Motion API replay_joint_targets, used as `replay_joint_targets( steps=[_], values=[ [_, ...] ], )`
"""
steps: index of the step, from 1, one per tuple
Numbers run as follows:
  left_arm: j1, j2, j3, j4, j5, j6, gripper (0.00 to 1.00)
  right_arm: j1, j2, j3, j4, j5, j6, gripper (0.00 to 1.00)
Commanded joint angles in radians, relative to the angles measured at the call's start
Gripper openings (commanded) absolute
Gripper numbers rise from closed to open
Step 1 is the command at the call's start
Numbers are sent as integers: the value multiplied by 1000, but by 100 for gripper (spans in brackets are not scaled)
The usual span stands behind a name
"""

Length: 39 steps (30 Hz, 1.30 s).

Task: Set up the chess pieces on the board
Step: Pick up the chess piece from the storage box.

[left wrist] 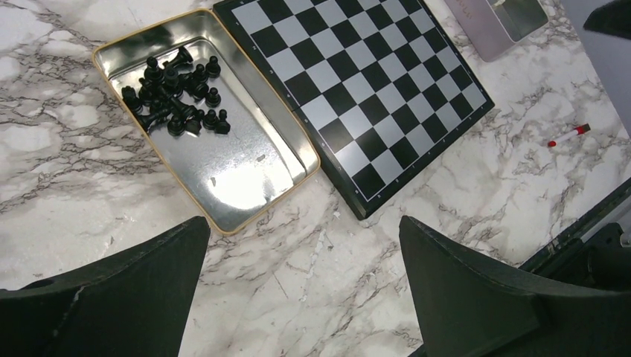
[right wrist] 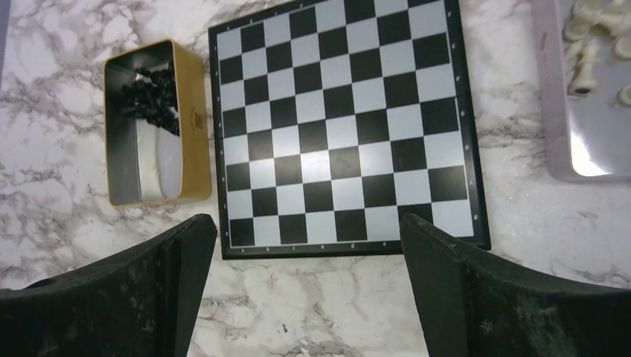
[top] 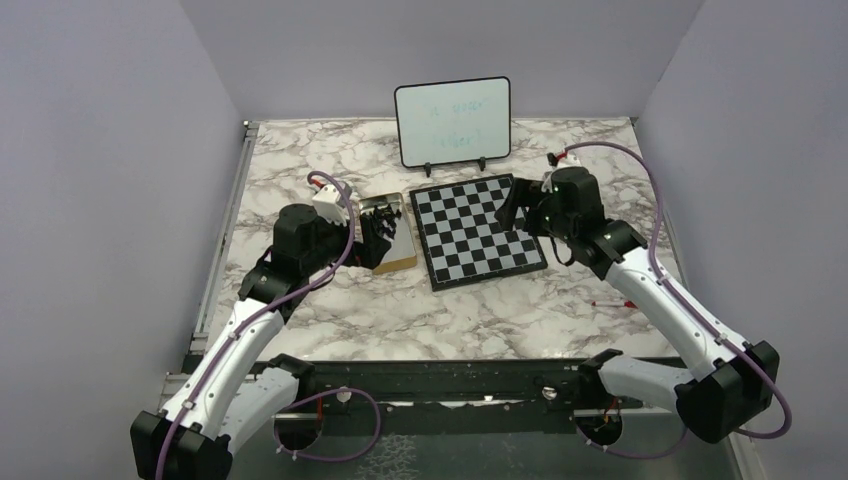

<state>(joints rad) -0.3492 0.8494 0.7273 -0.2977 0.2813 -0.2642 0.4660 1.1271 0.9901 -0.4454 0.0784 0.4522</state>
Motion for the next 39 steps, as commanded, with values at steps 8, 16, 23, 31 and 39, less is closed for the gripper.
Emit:
replay_joint_targets(
  steps=[8, 16, 23, 31, 39],
  values=[
    [-5, -49, -12, -31, -42, 15, 99, 4, 240, 163, 18, 323, -140, 86],
    [-7, -47, -18, -22, -50, 23, 99, -140, 347, 210, 107, 304, -189, 47],
    [-10, -58, -20, -20, -54, 26, 99, -286, 461, 268, 127, 270, -203, 39],
    [-11, -55, -20, -20, -60, 29, 99, -415, 604, 334, 168, 169, -217, 39],
    [-13, -44, -20, -20, -61, 29, 99, -461, 729, 401, 164, 143, -247, 41]
  ],
)
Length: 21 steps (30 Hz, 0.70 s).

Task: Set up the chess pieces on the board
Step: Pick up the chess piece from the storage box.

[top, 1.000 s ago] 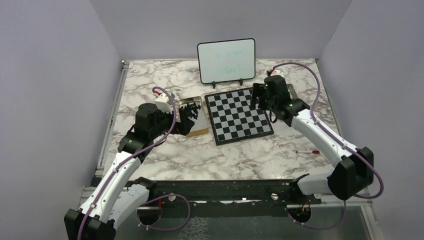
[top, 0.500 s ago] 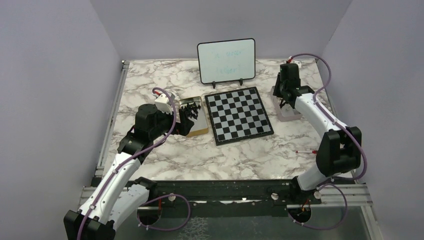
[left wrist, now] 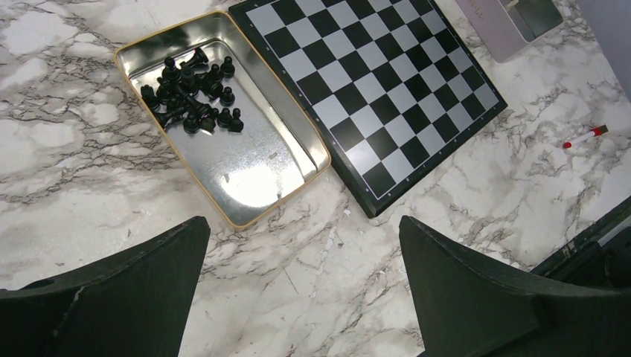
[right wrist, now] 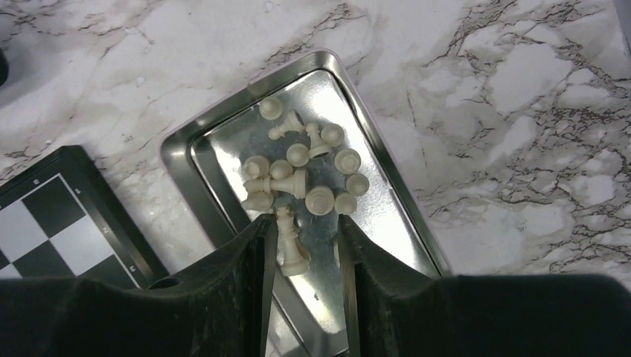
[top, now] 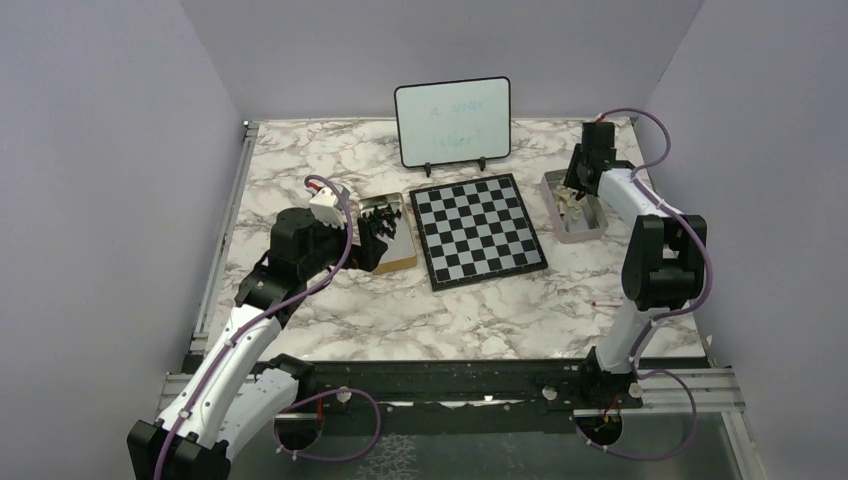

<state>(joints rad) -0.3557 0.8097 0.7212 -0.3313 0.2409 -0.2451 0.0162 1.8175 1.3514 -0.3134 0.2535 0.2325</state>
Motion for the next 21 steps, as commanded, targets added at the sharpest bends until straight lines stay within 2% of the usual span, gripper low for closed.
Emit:
replay_joint_targets(
  steps=[1, 15, 21],
  values=[
    [-6, -5, -14, 14, -20, 10, 99, -10, 49, 46, 33, -37, -30, 41],
    [-6, 8, -12, 14, -22, 12, 99, -62, 147, 101, 11, -70, -44, 42],
    [-6, 14, -12, 14, -23, 12, 99, -71, 166, 104, 13, -85, -58, 38]
  ],
)
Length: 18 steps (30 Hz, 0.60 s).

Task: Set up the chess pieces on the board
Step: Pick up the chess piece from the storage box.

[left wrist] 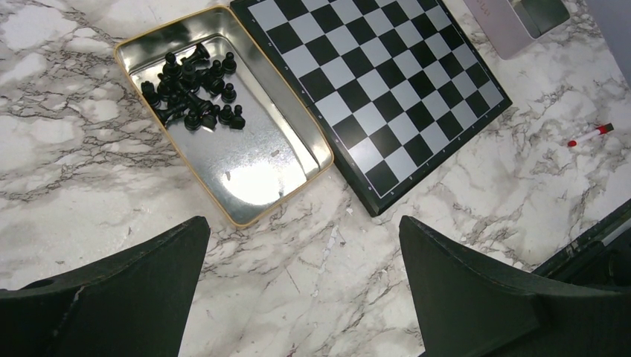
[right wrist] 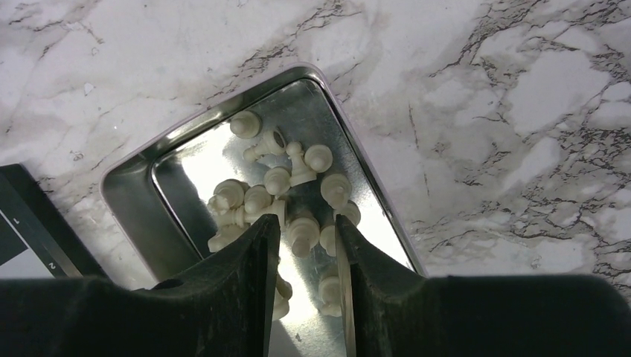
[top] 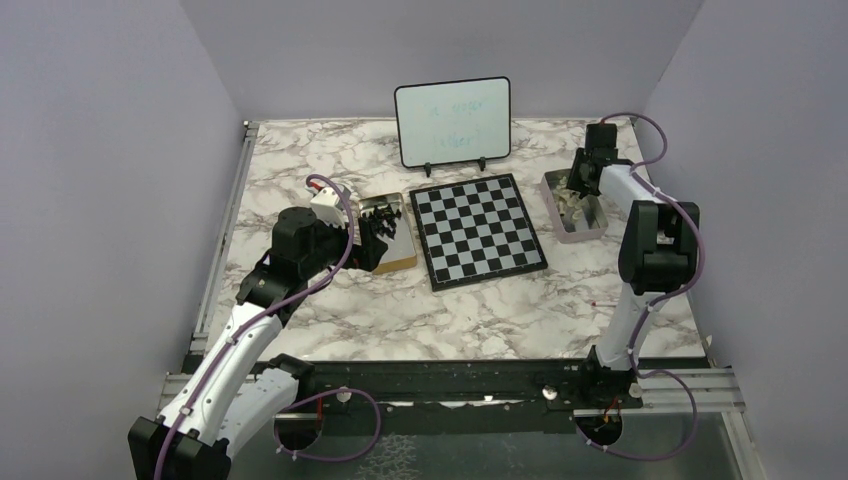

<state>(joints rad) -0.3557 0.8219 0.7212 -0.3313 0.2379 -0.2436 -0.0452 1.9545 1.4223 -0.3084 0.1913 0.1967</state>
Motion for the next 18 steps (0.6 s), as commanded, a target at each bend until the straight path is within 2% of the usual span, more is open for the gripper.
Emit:
replay_joint_targets(
  steps=[1, 14, 18],
  values=[
    [-6, 1, -12, 14, -19, 10, 99, -9, 32, 33, 8, -18, -26, 38],
    [-6, 2, -12, 14, -16, 9, 99, -14, 30, 17, 9, -70, -17, 37],
    [-7, 1, -11, 14, -13, 6, 99, -14, 29, 15, -2, -85, -17, 34]
  ],
)
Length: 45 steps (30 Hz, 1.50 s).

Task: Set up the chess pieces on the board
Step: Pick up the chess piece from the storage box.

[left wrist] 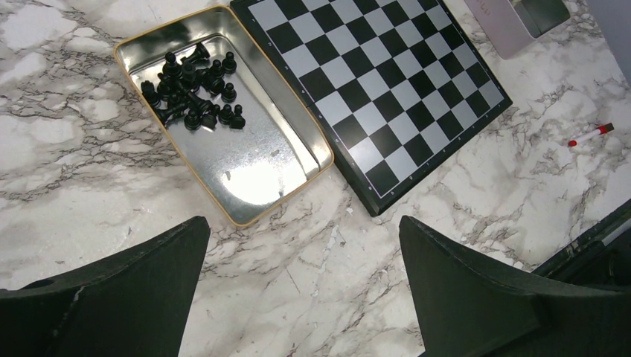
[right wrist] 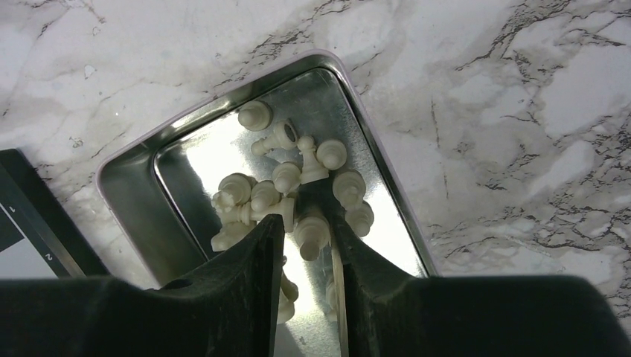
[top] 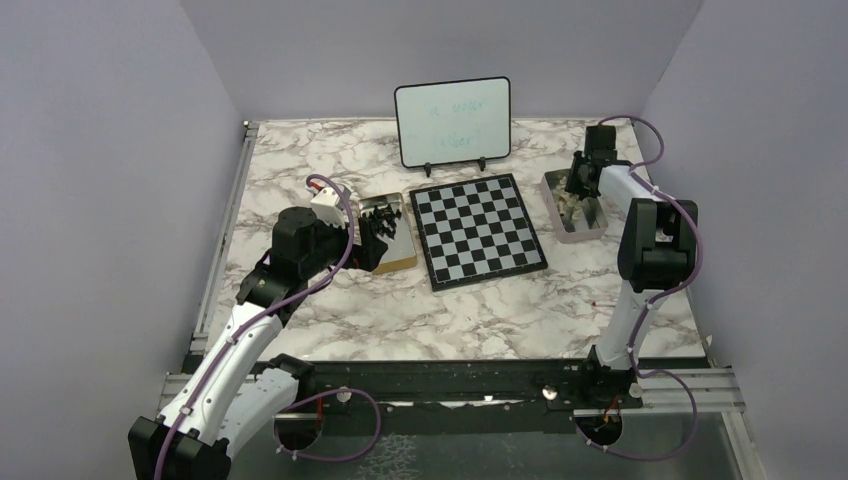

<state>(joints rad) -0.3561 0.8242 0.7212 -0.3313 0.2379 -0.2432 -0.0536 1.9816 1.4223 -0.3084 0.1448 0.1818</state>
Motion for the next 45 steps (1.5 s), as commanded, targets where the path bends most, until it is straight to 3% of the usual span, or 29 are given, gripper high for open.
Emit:
replay_joint_targets(
  steps=[1, 8, 27, 35, 45],
  values=[
    [-7, 0, -12, 14, -12, 5, 99, -6, 2, 17, -10, -33, -3, 33],
    [-7, 2, -12, 17, -6, 4, 99, -6, -8, 1, -19, 20, -28, 32],
    [-9, -7, -15, 17, -13, 5, 99, -5, 26, 18, -46, -25, -33, 29],
    [-9, -7, -16, 17, -11, 5, 99, -5, -2, 14, -51, -38, -49, 16],
    [-9, -13, -15, 17, -13, 5, 99, 10, -106, 60, -156, -19, -30, 13]
  ],
)
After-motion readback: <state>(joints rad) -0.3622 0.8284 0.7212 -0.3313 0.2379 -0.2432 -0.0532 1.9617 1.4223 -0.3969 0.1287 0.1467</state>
